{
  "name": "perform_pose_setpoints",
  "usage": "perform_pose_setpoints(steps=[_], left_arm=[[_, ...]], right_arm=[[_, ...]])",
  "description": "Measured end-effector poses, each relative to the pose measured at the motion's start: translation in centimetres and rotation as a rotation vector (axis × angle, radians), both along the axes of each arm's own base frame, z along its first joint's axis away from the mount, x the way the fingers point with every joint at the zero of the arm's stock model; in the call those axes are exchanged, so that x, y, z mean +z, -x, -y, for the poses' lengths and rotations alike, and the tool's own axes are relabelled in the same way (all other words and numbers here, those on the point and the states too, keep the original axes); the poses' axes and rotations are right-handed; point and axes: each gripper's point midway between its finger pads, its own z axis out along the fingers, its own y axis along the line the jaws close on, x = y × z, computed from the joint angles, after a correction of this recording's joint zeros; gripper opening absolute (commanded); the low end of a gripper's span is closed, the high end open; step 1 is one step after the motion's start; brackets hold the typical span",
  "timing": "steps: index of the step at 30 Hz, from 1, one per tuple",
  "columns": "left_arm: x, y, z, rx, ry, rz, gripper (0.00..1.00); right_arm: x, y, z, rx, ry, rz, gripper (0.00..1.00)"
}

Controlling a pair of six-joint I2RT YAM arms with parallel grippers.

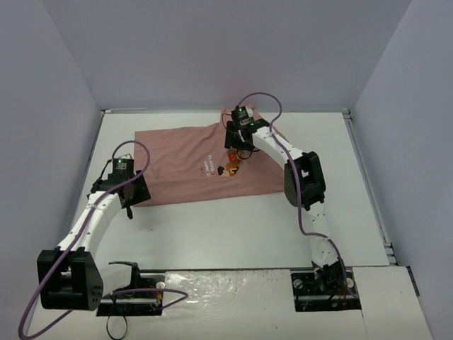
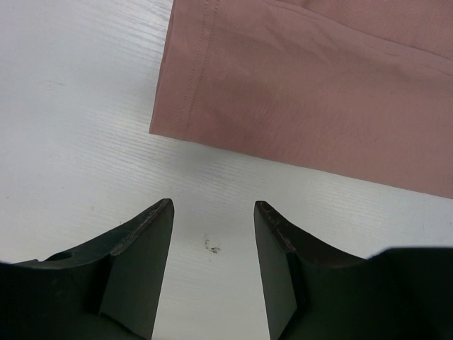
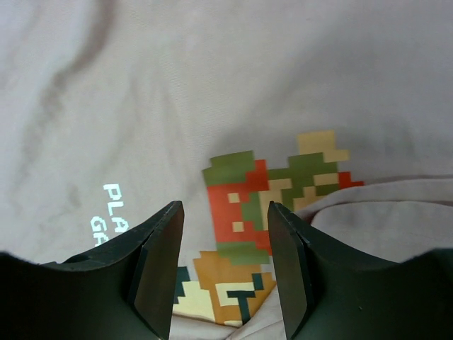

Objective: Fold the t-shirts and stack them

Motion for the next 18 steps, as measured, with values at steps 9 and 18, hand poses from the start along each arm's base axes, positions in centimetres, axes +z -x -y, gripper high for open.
perform_pose_setpoints(steps=[9, 18], left_arm=[[0.0, 0.0, 0.1, -0.003, 0.006, 0.002, 0.46], [-0.6, -2.2, 1.5, -0.014, 0.076, -0.015, 0.46]], right_arm=[[1.2, 0.8, 1.6, 0.07, 0.0, -0.002, 0.42], [5.5, 6.3, 15.5, -0.055, -0.041, -0.033, 0.38]])
